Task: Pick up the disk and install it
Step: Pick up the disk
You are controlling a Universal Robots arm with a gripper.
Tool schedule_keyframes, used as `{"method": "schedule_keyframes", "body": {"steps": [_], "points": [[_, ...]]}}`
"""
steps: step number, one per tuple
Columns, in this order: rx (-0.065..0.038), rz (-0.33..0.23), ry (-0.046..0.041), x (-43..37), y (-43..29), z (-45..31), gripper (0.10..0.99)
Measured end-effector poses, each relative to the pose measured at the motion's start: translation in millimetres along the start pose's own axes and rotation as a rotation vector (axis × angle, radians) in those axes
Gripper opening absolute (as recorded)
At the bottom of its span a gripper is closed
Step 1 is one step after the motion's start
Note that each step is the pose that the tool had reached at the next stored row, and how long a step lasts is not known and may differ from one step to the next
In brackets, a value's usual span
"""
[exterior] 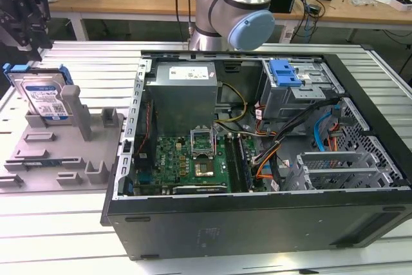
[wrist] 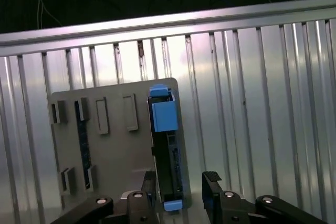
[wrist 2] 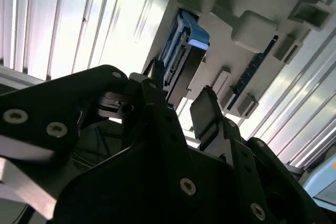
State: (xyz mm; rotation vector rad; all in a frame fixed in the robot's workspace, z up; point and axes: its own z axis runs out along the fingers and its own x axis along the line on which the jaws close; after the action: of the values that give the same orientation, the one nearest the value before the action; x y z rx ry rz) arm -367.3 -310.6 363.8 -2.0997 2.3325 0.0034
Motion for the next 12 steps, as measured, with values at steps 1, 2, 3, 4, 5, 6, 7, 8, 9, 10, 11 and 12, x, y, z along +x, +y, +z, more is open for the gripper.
{"method": "schedule_keyframes", "body": {"steps": [1,2,3,4,5,6,7,8,9,10,11,12], "points": [[0.000,-0.005,0.0011,0.1,1.0,0.1,0.482],[0.000,-0.009,0.0022,0.3,2.9,0.5,0.482],[0.000,-0.011,0.0028,0.5,4.7,0.6,0.482],[0.000,-0.013,0.0034,0.8,7.5,0.9,0.482],[0.000,-0.015,0.0048,1.5,12.9,1.2,0.482],[0.000,-0.015,0.0053,2.0,15.6,1.3,0.482],[0.000,-0.016,0.0058,2.5,18.1,1.5,0.482],[0.001,-0.018,0.0061,3.2,20.3,1.7,0.482],[0.001,-0.020,0.0063,3.7,21.8,1.8,0.482],[0.001,-0.022,0.0064,4.4,23.3,2.0,0.482],[0.001,-0.025,0.0065,5.1,24.9,2.3,0.482],[0.001,-0.028,0.0066,5.7,26.2,2.5,0.482]]}}
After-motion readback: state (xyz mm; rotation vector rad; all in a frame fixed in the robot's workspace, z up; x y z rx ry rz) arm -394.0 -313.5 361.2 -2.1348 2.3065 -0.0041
